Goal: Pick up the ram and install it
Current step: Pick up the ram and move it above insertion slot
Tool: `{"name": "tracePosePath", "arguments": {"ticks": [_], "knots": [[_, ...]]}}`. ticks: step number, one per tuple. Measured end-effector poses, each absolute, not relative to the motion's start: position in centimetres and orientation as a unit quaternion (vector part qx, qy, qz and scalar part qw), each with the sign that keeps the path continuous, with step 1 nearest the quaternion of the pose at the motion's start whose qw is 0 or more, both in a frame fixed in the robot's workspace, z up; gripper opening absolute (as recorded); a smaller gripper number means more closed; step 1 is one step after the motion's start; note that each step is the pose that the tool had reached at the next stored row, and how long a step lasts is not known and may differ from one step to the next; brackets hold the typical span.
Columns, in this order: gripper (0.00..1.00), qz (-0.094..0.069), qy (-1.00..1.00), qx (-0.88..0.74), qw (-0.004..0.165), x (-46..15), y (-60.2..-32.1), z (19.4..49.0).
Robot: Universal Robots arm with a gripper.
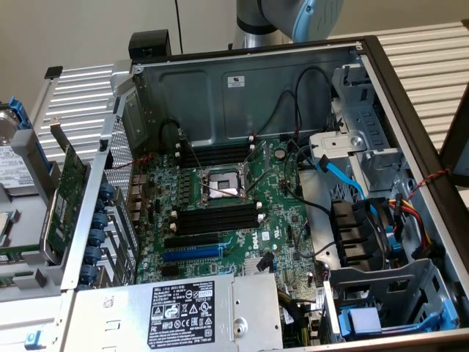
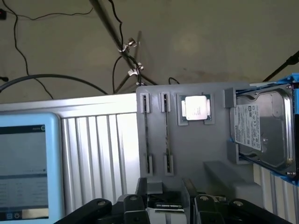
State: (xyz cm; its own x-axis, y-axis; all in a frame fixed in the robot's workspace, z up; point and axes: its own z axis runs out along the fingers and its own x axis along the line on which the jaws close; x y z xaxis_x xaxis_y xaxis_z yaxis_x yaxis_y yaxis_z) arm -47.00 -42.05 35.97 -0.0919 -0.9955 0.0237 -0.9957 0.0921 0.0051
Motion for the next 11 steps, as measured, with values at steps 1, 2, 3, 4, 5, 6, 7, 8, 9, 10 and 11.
{"name": "tracePosePath", "arguments": {"ticks": [1,2,3,4,5,6,7,8,9,10,11], "knots": [[0.42,0.006,-0.738,0.674,0.011,-47.0,-42.1,35.8],[0.42,0.005,-0.738,0.675,0.011,-47.0,-42.2,35.6],[0.42,0.005,-0.737,0.676,0.012,-47.0,-42.2,35.4],[0.42,0.005,-0.737,0.676,0.012,-47.0,-42.2,35.2],[0.42,0.005,-0.736,0.677,0.012,-47.0,-42.2,35.1],[0.42,0.004,-0.735,0.677,0.012,-47.0,-42.2,34.9],[0.42,0.004,-0.735,0.678,0.013,-47.0,-42.2,34.7],[0.42,0.004,-0.734,0.679,0.013,-47.1,-42.2,34.5],[0.42,0.003,-0.734,0.679,0.014,-47.1,-42.2,34.4],[0.42,0.002,-0.733,0.68,0.015,-47.2,-42.2,34.3],[0.42,0.001,-0.733,0.68,0.016,-47.3,-42.3,34.2]]}}
